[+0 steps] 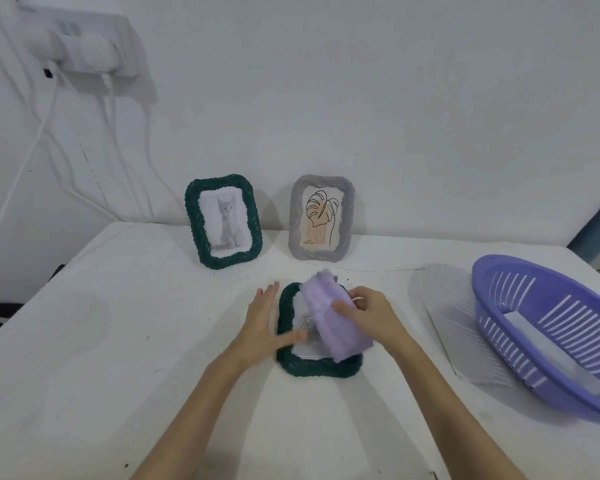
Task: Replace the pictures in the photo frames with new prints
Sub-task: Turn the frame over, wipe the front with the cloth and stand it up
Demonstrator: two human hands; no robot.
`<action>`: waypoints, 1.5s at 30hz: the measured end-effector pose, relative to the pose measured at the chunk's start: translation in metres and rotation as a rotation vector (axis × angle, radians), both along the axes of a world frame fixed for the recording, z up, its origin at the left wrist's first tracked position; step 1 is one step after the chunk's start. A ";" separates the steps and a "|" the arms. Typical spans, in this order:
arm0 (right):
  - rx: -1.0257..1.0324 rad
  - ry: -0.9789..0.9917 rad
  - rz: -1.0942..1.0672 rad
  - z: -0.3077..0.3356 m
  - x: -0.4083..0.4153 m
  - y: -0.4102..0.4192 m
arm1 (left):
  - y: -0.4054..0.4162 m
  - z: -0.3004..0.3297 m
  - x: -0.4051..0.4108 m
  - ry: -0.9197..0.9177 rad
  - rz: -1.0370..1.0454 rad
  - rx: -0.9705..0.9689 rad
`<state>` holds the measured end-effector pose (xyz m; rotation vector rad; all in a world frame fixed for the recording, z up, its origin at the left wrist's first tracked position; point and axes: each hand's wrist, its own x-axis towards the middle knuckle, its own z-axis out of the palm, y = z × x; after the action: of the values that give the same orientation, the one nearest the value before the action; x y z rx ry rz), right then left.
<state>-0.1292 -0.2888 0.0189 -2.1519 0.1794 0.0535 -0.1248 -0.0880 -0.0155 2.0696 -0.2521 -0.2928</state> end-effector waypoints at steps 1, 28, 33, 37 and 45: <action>0.139 -0.027 -0.051 0.002 -0.001 0.002 | -0.005 0.006 -0.004 0.018 0.095 -0.211; -0.148 -0.044 -0.260 -0.055 0.002 0.009 | 0.067 -0.017 -0.003 -0.309 0.138 0.737; -0.266 -0.020 -0.267 -0.058 -0.002 0.005 | 0.049 -0.028 -0.001 -0.286 0.078 0.800; -0.333 -0.052 -0.247 -0.058 -0.002 0.005 | 0.009 -0.008 0.004 -0.287 0.055 0.688; -0.007 -0.153 -0.403 -0.054 -0.001 -0.009 | -0.042 -0.016 0.022 -0.104 0.162 0.026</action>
<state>-0.1306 -0.2982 -0.0347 -2.0779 0.5190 -0.3437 -0.1027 -0.1302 -0.0313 2.1198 -0.1424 -0.0900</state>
